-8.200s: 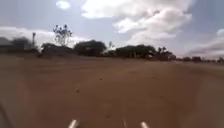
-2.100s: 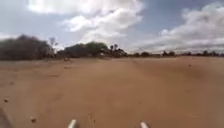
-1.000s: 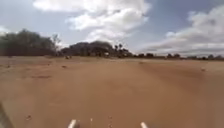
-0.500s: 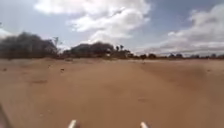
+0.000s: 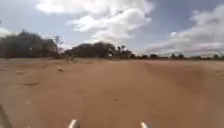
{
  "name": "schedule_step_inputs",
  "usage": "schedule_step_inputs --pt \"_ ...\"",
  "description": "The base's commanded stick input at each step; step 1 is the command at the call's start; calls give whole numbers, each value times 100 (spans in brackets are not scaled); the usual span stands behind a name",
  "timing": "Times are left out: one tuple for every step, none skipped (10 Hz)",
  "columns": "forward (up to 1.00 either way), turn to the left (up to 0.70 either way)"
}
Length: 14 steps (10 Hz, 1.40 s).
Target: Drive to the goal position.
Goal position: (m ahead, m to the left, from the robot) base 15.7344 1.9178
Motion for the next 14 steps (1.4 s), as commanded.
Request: schedule_step_inputs --pt "70 0" --pt "70 -27" --pt "70 -25" --pt "70 -9" --pt "70 0" --pt "70 0" --pt "70 0" --pt "70 0" --pt "70 0" --pt "70 0" --pt "70 0" --pt "70 0" --pt "70 0" --pt "70 0"
